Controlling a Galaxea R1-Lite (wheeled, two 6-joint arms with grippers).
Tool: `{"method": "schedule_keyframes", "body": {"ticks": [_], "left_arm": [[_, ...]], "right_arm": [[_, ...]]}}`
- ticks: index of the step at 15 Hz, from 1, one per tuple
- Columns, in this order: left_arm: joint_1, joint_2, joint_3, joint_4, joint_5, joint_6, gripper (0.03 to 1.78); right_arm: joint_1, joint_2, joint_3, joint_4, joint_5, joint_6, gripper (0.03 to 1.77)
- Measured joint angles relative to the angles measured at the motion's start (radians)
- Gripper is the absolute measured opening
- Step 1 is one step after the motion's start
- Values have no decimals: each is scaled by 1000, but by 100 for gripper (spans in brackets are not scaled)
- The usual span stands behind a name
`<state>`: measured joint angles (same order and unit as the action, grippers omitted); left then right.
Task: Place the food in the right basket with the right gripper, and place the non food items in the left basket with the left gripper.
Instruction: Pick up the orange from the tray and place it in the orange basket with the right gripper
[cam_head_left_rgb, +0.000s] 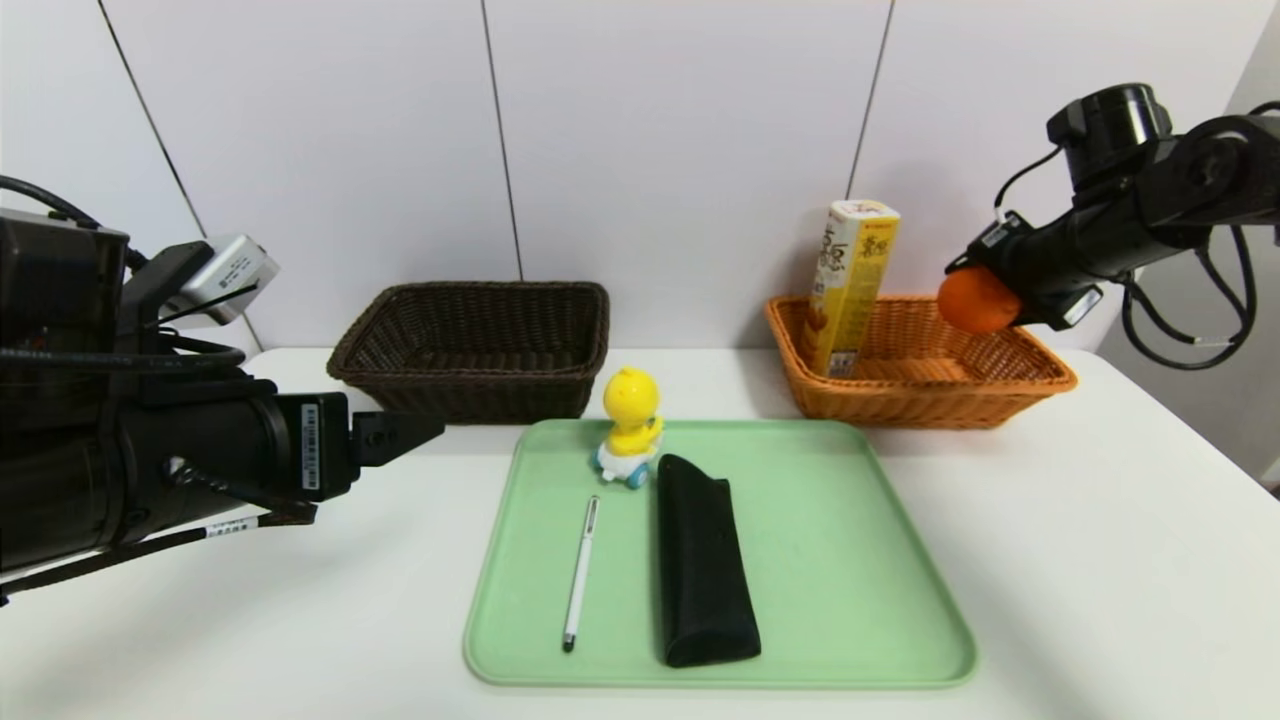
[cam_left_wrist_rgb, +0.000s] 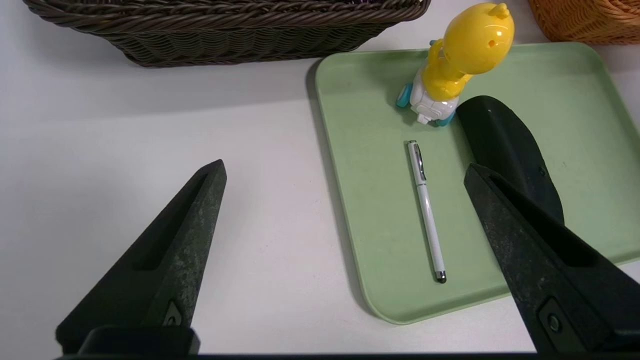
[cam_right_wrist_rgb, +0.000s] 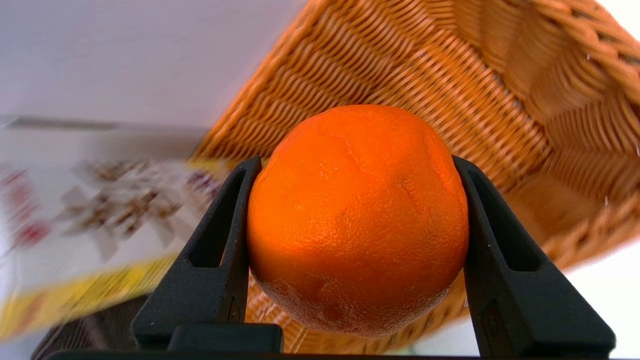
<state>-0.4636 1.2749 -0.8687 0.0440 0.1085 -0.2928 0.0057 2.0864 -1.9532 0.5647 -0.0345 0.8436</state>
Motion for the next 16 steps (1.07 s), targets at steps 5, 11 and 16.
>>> {"method": "schedule_keyframes", "body": {"ticks": [5,11,16], "left_arm": [[0,-11,-3,-5,-63,-40,169],[0,-5,-3,-86,-69,-65,169],[0,-3,2,-80,-73,-62,169]], "right_arm": [[-4,87,0,-73,2,-1,113],[-3,118,-1,-87,3,-8,113],[-3,123,-1,-75,4,-27,113]]}}
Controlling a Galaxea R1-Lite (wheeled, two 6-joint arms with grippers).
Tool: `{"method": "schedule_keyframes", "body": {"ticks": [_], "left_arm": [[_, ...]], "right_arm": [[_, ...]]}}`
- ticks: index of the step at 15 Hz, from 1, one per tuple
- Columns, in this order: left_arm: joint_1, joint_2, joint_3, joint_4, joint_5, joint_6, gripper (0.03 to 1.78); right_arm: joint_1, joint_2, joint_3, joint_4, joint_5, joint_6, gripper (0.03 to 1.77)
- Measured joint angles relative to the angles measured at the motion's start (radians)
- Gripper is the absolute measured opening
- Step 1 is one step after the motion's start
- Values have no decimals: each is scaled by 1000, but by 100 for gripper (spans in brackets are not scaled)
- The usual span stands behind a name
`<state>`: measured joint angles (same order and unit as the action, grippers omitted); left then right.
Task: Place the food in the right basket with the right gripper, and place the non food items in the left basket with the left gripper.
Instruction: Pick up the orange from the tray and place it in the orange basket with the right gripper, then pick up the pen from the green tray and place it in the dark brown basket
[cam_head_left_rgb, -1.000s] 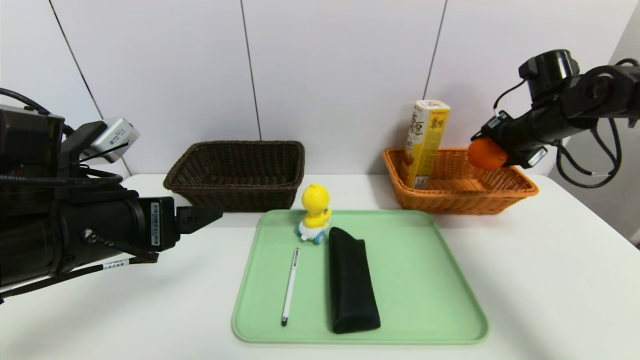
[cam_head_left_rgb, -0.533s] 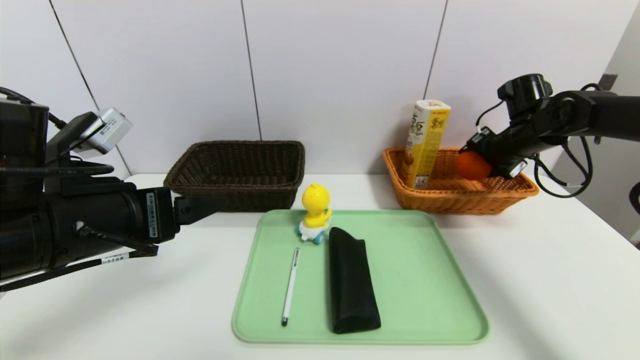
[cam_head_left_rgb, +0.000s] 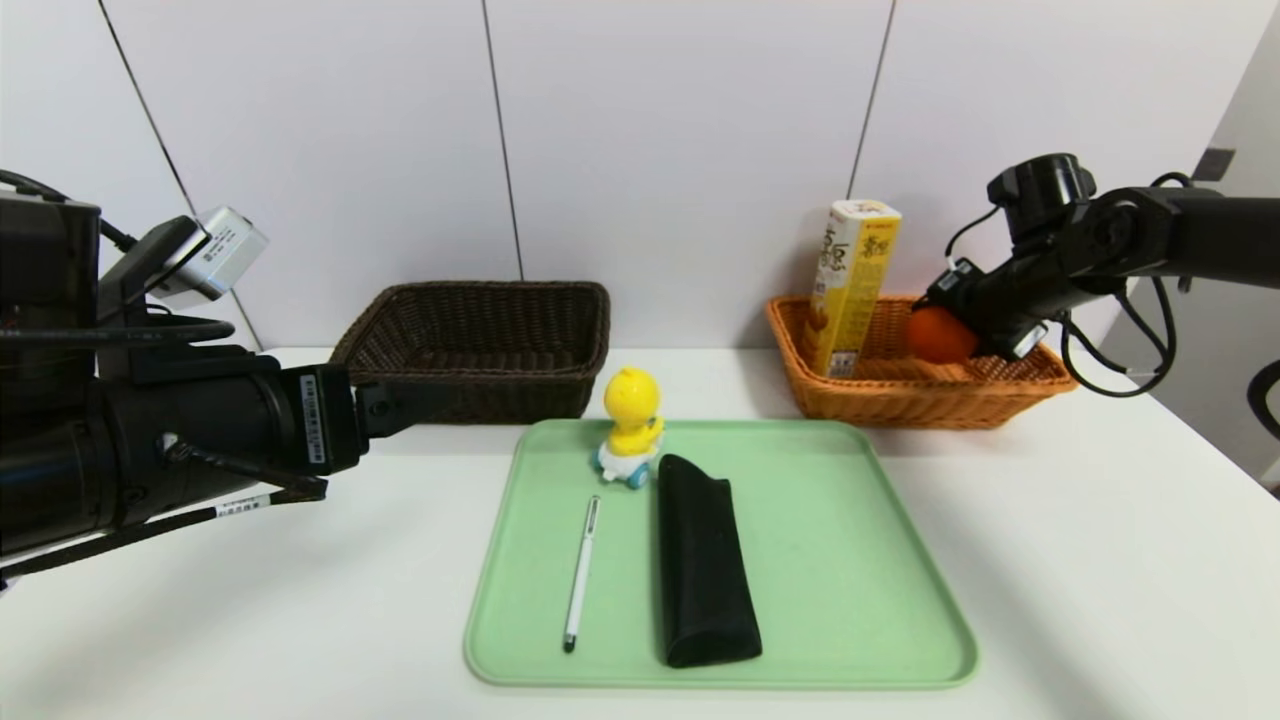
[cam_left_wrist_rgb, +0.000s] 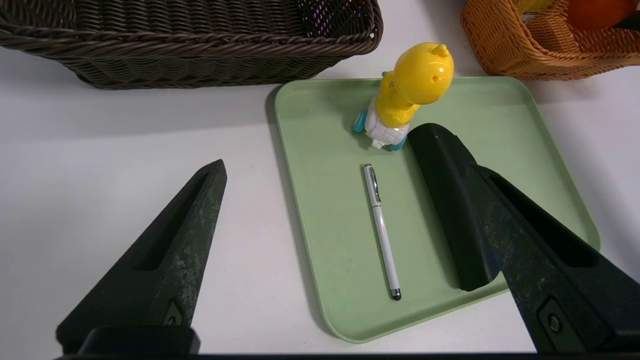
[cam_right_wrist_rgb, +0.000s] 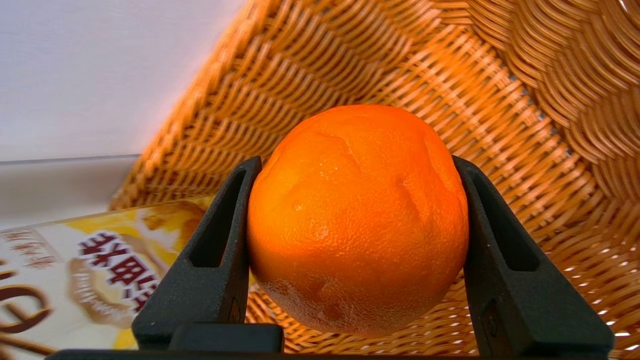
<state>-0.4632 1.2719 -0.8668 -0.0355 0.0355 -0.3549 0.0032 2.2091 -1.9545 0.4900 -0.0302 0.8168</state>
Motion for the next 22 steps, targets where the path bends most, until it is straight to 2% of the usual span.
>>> {"method": "schedule_keyframes", "body": {"ticks": [5,9,12,15,19,22], "left_arm": [[0,3,-5,6,6,-2,169],[1,5,-1,-1,11,9,169],[2,19,-7,-36,11,2,169],[1,18,-22,-66,-32,-22,169],[1,31,-66,-65,-38,-31,169],[-7,53,-87,-59,-43,-25,169]], "right_arm": [[3,19,1,-7,7,-14,113],[6,23,0,-24,9,-34,136],[6,29,0,-25,9,-34,147],[6,16,0,-20,6,-30,155],[23,-112,0,-3,-1,-42,161],[74,-258,3,9,1,-41,164]]}}
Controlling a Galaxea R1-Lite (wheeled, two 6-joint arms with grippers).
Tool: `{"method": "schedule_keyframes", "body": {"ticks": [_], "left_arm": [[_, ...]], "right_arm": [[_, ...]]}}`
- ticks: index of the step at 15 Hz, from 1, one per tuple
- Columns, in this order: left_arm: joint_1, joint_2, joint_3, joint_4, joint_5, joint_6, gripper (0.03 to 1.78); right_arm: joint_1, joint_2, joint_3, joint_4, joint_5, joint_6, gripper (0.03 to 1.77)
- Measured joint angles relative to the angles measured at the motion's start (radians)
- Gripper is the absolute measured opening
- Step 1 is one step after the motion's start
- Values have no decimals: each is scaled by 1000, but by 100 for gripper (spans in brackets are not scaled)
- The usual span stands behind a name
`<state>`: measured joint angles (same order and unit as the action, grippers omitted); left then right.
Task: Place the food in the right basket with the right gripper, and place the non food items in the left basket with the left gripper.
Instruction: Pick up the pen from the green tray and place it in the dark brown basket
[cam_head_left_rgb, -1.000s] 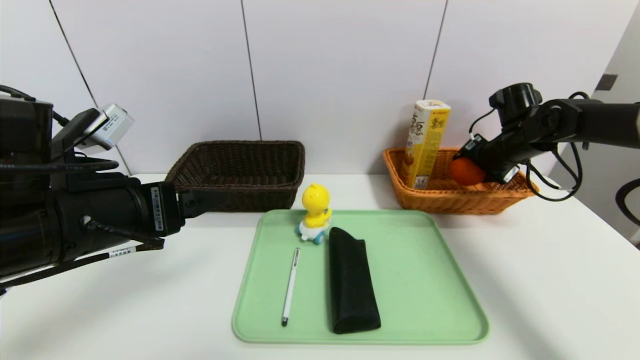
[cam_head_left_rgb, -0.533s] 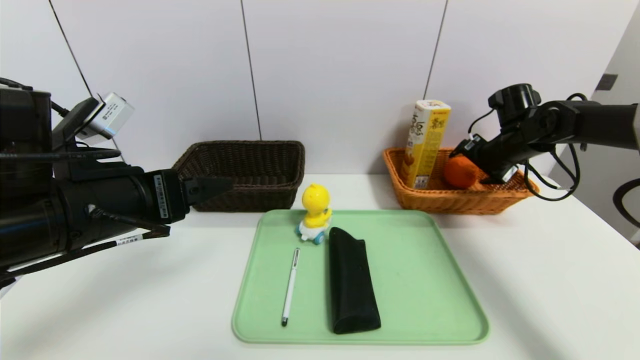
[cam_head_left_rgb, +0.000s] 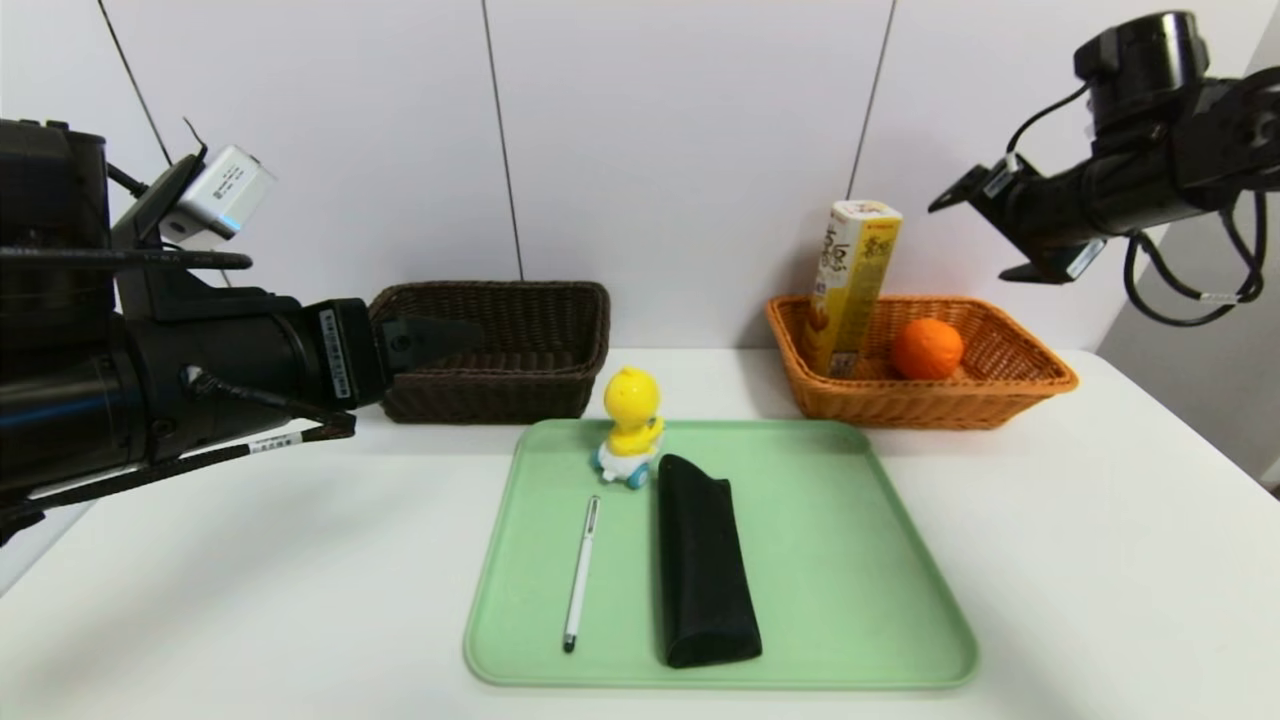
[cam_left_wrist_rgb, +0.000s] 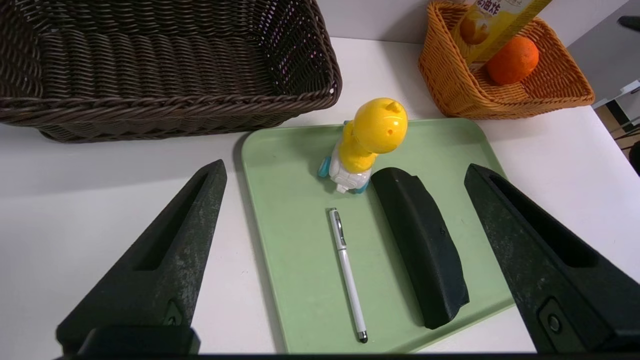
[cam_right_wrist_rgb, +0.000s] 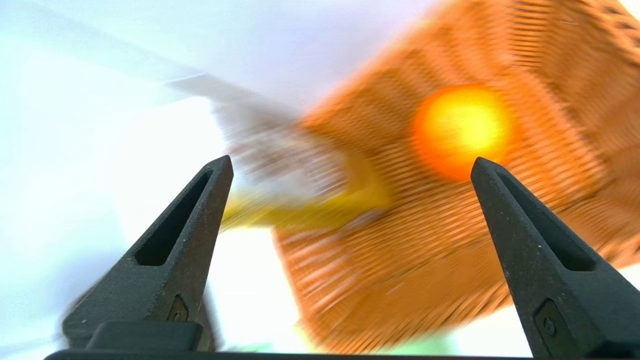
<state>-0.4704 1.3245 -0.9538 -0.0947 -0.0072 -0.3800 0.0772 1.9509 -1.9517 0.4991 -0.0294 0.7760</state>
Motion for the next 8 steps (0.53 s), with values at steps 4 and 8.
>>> {"method": "schedule_keyframes", "body": {"ticks": [4,8], "left_arm": [[-77,62,-115,176,17,-3,169],[-160,200,-393,582,81,-8,169]], "right_arm": [[130,-160,17,187,-15,-55,167],[219,-271,63,447,-79,-143,169]]}}
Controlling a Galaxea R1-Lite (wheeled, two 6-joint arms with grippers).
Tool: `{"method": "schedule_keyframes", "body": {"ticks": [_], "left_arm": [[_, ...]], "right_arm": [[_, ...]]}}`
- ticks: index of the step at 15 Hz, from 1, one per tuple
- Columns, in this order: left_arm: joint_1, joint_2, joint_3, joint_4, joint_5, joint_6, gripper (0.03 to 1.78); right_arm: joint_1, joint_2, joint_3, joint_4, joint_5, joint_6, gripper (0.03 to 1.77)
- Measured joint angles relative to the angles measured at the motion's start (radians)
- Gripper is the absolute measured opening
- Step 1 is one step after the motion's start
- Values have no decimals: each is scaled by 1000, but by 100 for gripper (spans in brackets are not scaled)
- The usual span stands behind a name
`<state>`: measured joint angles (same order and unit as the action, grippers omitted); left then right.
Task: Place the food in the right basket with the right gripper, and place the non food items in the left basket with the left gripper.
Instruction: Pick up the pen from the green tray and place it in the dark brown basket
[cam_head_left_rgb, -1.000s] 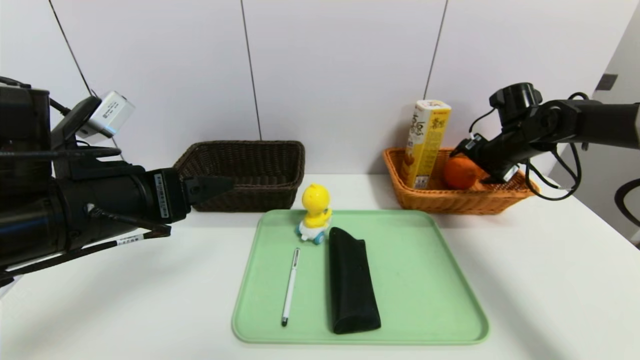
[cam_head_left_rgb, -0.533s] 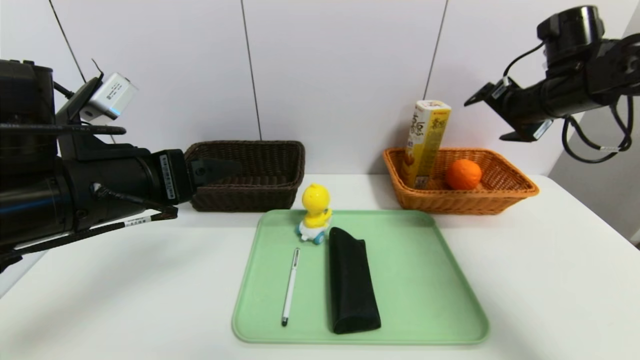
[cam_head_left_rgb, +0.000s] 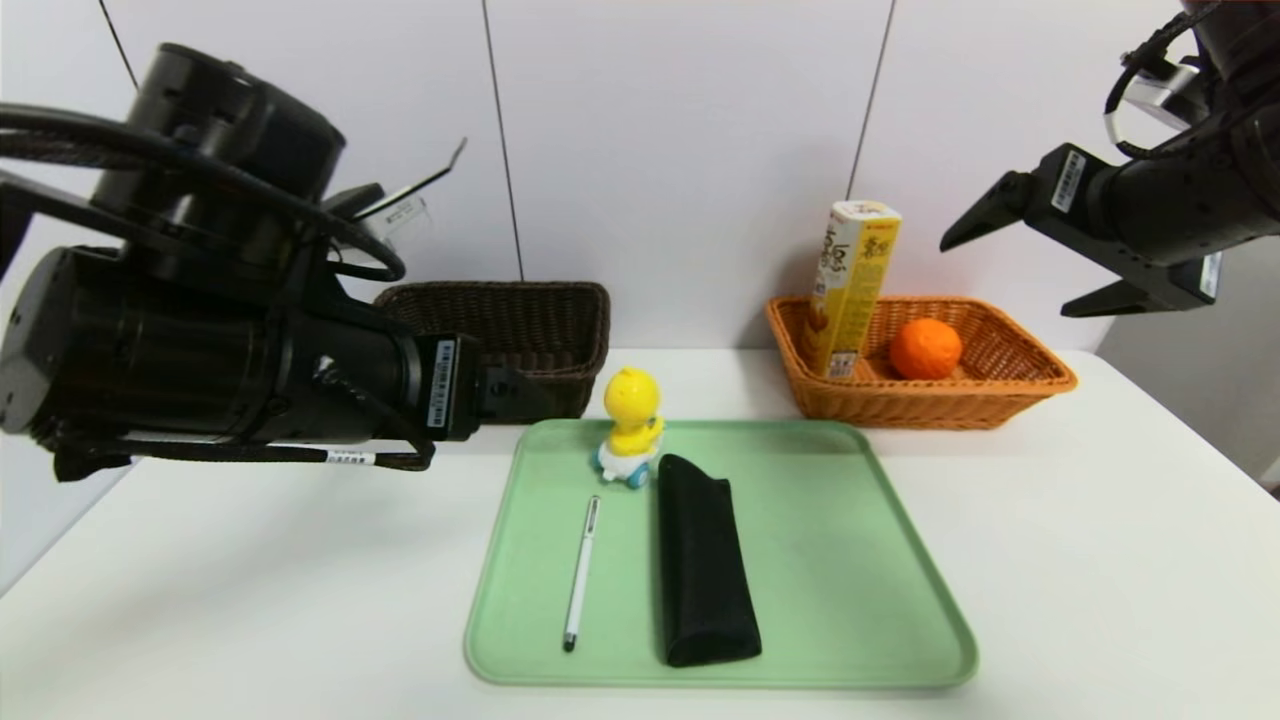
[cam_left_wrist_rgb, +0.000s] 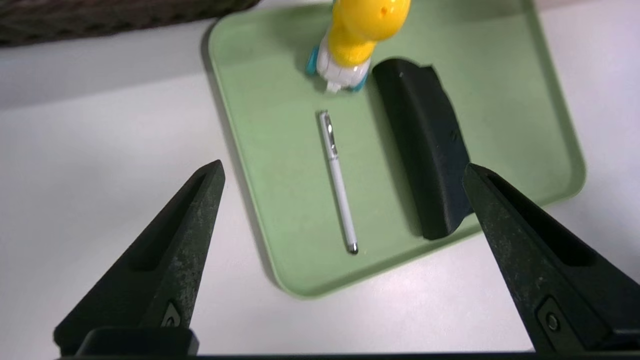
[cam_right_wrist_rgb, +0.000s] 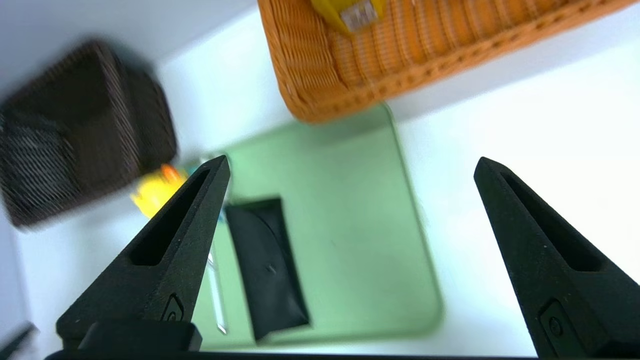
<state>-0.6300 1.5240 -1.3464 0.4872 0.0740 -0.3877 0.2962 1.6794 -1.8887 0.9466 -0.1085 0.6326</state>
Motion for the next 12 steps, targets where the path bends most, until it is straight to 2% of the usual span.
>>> {"method": "schedule_keyframes", "body": {"ticks": [2,3,7,9,12], "left_arm": [[-42,91,-140,191,15,-2,169],[-66,141,-211,279,18,-7,169],[-139,330,-421,543,21,-87,169],[-156,406,-479,627,23,-109,169],[-164,491,-516,647,49,-128,169]], "right_arm": [[12,-44,66,23,-3,-78,169],[19,-65,100,26,-4,-91,169],[39,-103,177,24,-1,-88,169],[48,-108,210,23,-1,-87,169],[52,-108,256,19,0,-86,169]]}}
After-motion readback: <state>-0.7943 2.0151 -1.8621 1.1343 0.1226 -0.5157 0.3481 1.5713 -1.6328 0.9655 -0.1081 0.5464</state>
